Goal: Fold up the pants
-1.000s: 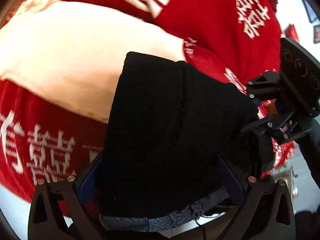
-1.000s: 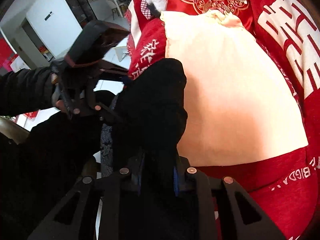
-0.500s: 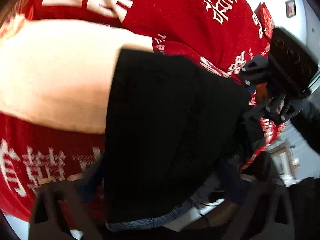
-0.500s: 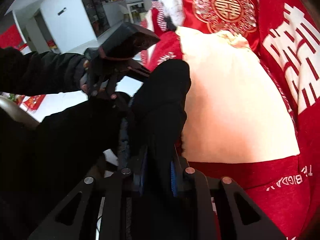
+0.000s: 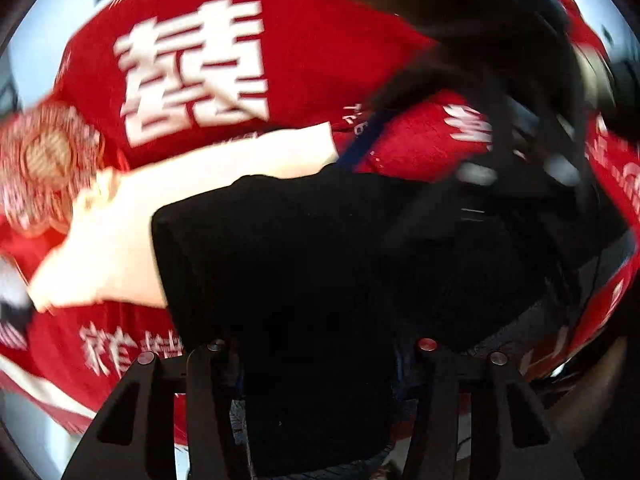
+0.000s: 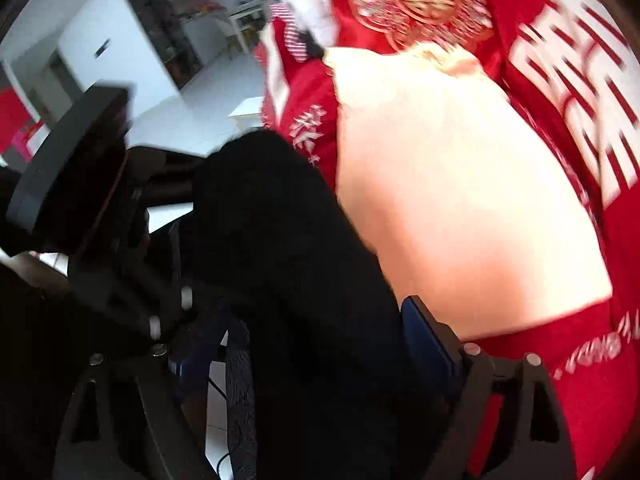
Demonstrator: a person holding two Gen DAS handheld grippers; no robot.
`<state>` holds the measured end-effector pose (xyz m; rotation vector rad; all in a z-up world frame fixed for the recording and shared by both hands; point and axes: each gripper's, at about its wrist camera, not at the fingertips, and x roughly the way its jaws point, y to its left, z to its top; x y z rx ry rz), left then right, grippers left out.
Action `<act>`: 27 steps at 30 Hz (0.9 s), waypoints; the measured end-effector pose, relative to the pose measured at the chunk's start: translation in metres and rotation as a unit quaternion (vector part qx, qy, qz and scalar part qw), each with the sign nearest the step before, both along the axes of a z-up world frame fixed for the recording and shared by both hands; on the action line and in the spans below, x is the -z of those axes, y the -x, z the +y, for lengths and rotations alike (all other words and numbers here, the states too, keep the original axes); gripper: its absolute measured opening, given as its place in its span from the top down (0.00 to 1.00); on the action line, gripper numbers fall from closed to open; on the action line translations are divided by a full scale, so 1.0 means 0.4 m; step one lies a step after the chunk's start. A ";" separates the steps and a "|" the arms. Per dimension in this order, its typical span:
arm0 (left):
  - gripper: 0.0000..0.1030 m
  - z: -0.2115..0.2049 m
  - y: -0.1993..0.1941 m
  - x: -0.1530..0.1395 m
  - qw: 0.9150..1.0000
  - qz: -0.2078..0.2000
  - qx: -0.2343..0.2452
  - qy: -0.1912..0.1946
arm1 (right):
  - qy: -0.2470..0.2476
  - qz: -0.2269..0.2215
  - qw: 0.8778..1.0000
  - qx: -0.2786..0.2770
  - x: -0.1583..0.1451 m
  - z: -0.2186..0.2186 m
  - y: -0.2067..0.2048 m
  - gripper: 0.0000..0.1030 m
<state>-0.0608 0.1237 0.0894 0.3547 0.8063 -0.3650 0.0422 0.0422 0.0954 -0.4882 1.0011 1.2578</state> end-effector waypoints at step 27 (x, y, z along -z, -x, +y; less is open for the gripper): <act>0.01 0.264 -0.067 0.034 0.960 0.147 0.064 0.230 | 0.076 0.000 0.992 -0.100 -0.043 0.065 0.037 0.76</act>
